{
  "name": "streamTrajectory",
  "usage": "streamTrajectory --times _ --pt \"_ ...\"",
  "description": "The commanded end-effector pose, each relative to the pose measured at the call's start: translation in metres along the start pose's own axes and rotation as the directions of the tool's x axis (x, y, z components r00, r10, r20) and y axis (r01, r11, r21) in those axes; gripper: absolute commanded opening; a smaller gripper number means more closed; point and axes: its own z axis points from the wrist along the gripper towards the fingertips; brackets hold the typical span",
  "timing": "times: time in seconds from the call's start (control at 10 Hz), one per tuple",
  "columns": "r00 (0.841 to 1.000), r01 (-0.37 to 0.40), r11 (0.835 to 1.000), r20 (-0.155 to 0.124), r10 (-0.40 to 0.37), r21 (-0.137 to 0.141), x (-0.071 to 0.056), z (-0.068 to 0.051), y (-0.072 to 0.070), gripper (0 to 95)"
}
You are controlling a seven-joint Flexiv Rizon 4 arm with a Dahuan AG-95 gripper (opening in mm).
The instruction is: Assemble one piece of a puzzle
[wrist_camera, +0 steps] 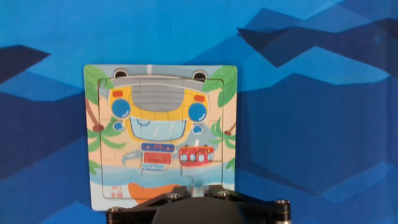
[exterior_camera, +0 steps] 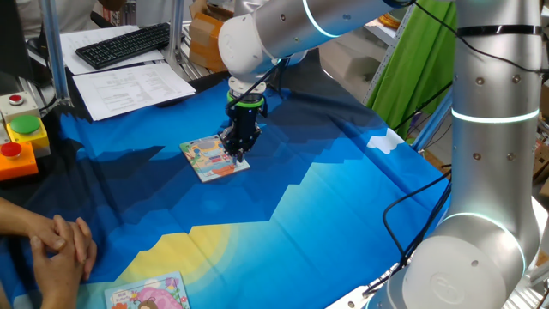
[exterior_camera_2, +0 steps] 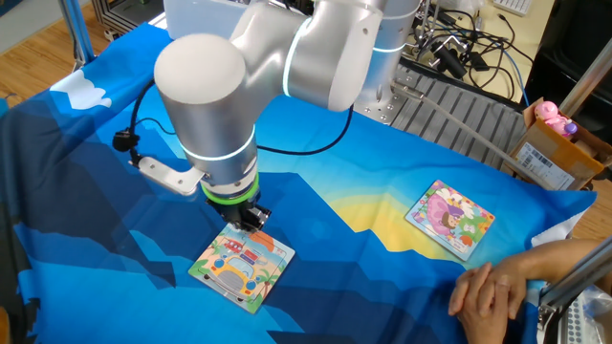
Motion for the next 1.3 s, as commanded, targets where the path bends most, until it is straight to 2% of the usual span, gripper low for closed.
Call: streamTrajectory --times 0.1,0.5,0.8,0.9,1.1,1.3 --pt "1.000 -0.011 1.000 -0.001 0.011 -0.020 -0.002 -0.005 -0.001 0.0" --pt "0.999 -0.024 1.000 0.020 0.025 -0.016 -0.004 0.002 0.003 0.0" --pt "0.999 -0.033 0.999 0.042 0.033 -0.014 -0.006 0.015 0.004 0.0" --pt "0.999 -0.034 0.999 0.039 0.035 -0.014 -0.008 0.016 0.005 0.0" --pt "0.999 -0.039 0.999 0.010 0.039 -0.010 -0.012 0.004 0.006 0.0" --pt "0.999 -0.039 0.999 0.003 0.039 -0.010 -0.011 -0.003 0.007 0.0"
